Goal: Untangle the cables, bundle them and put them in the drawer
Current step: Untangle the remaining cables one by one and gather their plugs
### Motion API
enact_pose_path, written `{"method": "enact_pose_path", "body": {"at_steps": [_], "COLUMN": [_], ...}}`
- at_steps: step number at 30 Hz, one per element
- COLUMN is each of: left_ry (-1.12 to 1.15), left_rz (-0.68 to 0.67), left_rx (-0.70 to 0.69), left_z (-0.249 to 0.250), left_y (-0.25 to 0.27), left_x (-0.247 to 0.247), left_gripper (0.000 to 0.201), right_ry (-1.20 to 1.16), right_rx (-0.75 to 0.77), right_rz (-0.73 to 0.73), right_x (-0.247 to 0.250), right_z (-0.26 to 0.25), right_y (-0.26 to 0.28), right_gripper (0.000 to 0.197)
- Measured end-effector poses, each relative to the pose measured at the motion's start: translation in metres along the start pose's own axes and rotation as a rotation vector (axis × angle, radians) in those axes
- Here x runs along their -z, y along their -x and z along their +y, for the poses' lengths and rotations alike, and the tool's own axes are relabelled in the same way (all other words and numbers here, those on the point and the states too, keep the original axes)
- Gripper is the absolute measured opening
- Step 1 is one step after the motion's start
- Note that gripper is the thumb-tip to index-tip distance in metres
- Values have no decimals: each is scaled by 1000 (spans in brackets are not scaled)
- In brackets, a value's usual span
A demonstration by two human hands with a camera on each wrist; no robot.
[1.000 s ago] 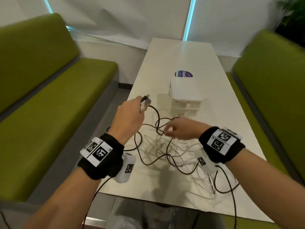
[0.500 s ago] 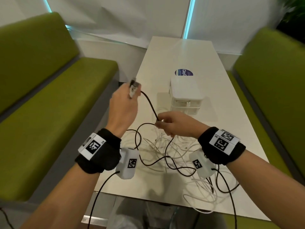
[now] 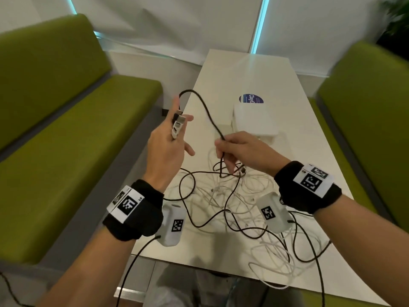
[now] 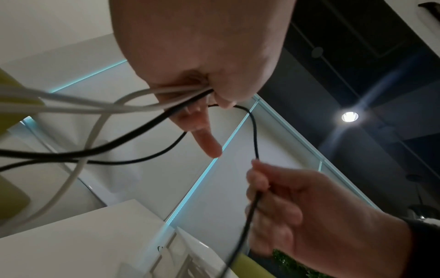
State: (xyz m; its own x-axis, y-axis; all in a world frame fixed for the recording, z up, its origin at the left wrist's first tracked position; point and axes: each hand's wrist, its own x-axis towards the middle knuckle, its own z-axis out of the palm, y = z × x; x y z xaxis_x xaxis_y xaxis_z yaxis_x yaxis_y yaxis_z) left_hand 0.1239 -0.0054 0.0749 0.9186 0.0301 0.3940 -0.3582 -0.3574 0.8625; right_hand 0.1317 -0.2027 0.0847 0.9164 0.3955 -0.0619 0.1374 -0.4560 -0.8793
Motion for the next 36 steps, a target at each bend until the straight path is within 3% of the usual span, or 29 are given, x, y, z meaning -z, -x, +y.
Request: {"method": "enact_pose_path", "body": {"at_steps": [4, 7, 9, 12, 16, 18, 21, 24, 27, 32, 36], "left_ry": [36, -58, -135, -121, -148, -164, -303, -516, -700, -787, -784], "left_rz": [-141, -361, -418, -243, -50, 27, 139, 256, 345, 301, 341], "left_rx": [43, 55, 15, 56, 110, 132, 167, 135, 191, 300, 341], "left_z": [-1, 2, -1, -17, -37, -43, -49, -57, -71, -82, -90], "left_y": [6, 12, 13, 3, -15, -24, -37, -48, -55, -46, -36], "left_x": [2, -3, -5, 4, 32, 50, 83, 121, 145, 143, 138], "left_gripper": [37, 26, 20, 23, 25, 28, 28, 34, 37, 25, 16], "right_ry": [-339, -392, -396, -220, 590, 757, 813, 858, 864, 821, 791], "right_rx": [153, 175, 156, 106, -42, -169, -255, -270, -260, -213, -221], "right_rz": [131, 131, 119, 123, -54, -139, -158, -183, -202, -135, -63], "right_x": [-1, -3, -6, -15, -33, -39, -41, -42, -45, -50, -52], "right_z": [-16, -23, -22, -11, 26, 47, 66, 71, 71, 72, 73], "right_y": [-5, -15, -18, -21, -25, -26, -26, -25, -27, -31, -29], "right_gripper": [35, 34, 35, 39, 30, 27, 23, 18, 16, 15, 12]}}
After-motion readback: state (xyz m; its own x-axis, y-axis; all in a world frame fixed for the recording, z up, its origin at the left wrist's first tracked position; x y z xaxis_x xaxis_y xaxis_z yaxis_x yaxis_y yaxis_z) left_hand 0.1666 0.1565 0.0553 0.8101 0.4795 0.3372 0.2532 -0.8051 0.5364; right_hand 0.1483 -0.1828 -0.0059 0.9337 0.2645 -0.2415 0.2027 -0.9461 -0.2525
